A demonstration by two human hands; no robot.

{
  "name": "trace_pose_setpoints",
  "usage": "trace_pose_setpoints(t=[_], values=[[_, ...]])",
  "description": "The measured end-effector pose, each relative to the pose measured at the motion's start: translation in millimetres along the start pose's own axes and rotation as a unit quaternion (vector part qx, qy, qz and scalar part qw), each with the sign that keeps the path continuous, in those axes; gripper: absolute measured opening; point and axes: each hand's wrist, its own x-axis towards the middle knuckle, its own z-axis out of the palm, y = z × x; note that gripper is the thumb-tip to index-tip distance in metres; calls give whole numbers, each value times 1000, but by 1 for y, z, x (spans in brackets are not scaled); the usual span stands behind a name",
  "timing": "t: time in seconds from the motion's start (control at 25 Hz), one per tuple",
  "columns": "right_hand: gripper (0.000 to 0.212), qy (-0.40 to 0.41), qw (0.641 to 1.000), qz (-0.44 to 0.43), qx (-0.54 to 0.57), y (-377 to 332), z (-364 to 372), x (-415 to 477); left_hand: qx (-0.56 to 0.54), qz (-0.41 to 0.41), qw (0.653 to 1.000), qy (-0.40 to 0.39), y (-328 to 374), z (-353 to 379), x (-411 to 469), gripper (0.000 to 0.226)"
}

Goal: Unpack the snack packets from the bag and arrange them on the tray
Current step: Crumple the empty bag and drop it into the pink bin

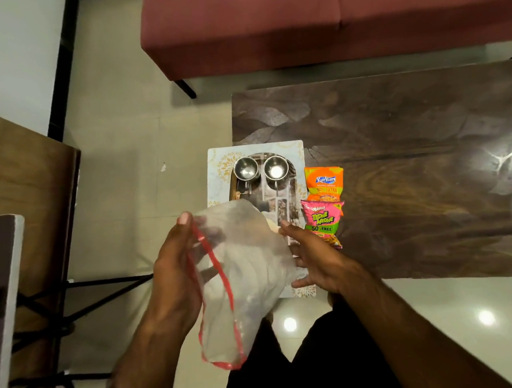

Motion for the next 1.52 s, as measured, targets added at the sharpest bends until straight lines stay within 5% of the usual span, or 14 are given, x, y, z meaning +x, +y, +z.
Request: trace_pose_setpoints(t=[0.16, 0.44, 0.64, 0.88, 0.96, 1.04, 1.16, 1.24, 1.36, 1.52], values=[[55, -69, 996, -46, 39, -7, 18, -19, 57, -14, 996, -65, -19, 8, -8, 70], [34, -78, 986, -134, 66, -31, 26, -49, 126, -8, 985, -120, -30, 53, -3, 67], [22, -81, 987, -138, 13, -43, -12, -75, 194, 67, 975, -88, -31, 91, -14, 71], [31, 19, 968, -248, -41, -62, -68, -109, 7, 84, 994, -73, -35, 134, -40, 43], [51, -50, 971, -231, -27, -60, -70, -119, -17, 105, 991, -82, -35, 147, -49, 33], [59, -138, 964, -224, -23, -51, -57, -127, 63, 154, 985, -50, -38, 160, -57, 32], [45, -104, 947, -305, -15, -38, -41, -137, 186, 214, 958, -44, -42, 168, -72, 56], [37, -50, 941, -334, -6, -33, -43, -144, 194, 191, 960, -63, -49, 160, -80, 71], [27, 10, 932, -363, 7, -23, -62, -155, 10, 102, 991, -91, -61, 134, -101, 63], [19, 76, 898, -434, 10, -2, -69, -176, -52, -7, 953, -297, -94, 110, -146, 76]])
